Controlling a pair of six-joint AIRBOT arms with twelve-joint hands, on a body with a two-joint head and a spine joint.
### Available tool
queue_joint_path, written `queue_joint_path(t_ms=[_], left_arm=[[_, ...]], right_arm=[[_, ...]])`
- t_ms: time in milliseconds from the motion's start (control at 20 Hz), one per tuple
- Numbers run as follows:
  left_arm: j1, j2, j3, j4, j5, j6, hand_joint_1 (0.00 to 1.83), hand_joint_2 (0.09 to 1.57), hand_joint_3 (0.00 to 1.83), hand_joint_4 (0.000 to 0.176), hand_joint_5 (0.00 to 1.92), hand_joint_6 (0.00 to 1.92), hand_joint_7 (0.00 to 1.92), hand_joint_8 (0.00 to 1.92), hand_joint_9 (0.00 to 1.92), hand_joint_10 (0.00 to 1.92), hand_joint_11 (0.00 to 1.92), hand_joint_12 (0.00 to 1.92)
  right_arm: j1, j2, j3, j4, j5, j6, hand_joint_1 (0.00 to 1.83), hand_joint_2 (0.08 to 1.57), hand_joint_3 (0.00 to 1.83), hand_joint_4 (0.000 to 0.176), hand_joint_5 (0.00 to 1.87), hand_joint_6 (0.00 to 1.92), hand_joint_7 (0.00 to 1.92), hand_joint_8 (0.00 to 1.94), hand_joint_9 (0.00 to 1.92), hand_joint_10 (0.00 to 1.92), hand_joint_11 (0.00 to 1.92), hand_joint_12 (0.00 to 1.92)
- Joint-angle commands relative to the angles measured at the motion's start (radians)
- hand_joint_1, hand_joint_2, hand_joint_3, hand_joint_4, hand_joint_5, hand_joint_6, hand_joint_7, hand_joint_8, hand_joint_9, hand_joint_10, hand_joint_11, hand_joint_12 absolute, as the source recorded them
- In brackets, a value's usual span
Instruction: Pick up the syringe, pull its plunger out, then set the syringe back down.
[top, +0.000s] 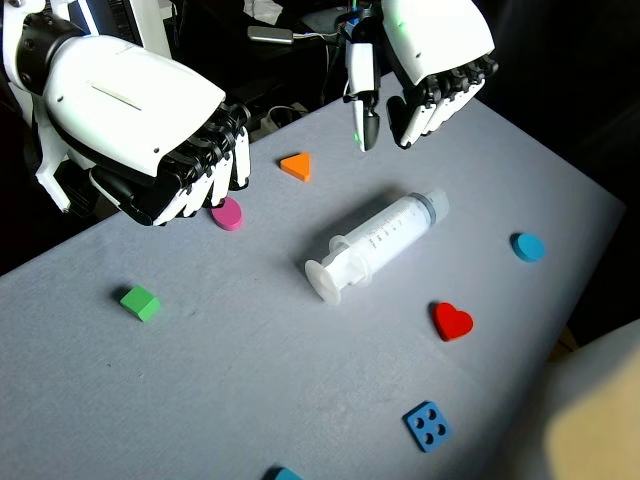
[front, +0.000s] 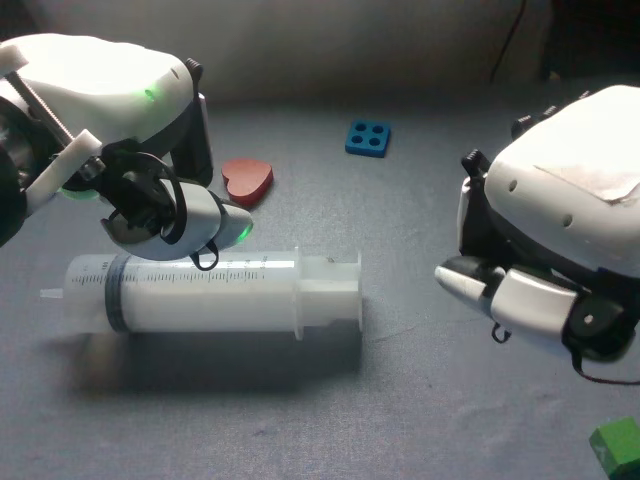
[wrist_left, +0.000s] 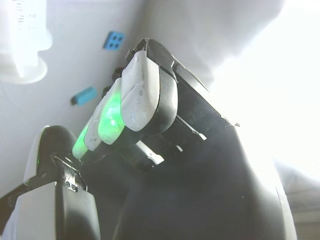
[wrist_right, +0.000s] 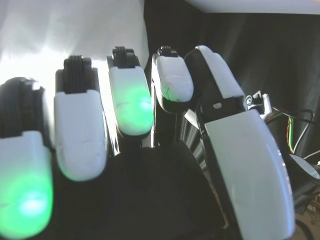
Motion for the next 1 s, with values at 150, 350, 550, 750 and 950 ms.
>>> queue_joint_path(t_ms=[150,350,550,750,950], left_arm=[[-0.008,0.004,-0.002,0.068,-0.006,0.005,0.16,1.04,0.02,0.0,0.15,0.01,0.13,0.01,0.18,0.02,0.0,0.67],[-0.008,0.004,-0.003,0.068,-0.006,0.009,0.16,1.05,0.01,0.0,0.16,0.01,0.14,0.01,0.19,0.01,0.0,0.64],[0.019,0.0,-0.011,0.068,-0.015,0.011,0.16,1.05,0.0,0.0,0.17,0.0,0.16,0.0,0.19,0.0,0.0,0.66],[0.063,-0.033,0.002,0.08,-0.057,0.011,0.38,0.98,0.0,0.0,0.14,0.0,0.14,0.0,0.17,0.0,0.0,0.61],[0.125,-0.108,0.019,0.139,-0.177,-0.114,0.75,0.91,0.0,0.0,0.17,0.01,0.17,0.01,0.2,0.0,0.0,0.66]], right_arm=[[0.02,-0.003,0.002,-0.065,0.034,-0.003,0.0,0.9,0.06,0.0,0.07,0.0,0.1,0.0,0.06,0.0,0.0,0.26],[0.036,-0.006,0.002,-0.031,0.035,-0.024,0.0,0.93,0.01,0.0,0.08,0.01,0.1,0.0,0.07,0.0,0.0,0.32],[0.04,-0.018,0.002,0.009,0.055,-0.084,0.0,0.94,0.01,0.0,0.08,0.0,0.12,0.0,0.08,0.0,0.0,0.4],[0.056,-0.021,0.003,0.029,0.065,-0.1,0.0,0.95,0.01,0.0,0.1,0.01,0.13,0.0,0.09,0.0,0.0,0.39],[0.07,-0.024,0.003,0.082,0.061,-0.142,0.0,0.95,0.0,0.0,0.08,0.0,0.11,0.0,0.07,0.0,0.0,0.39]])
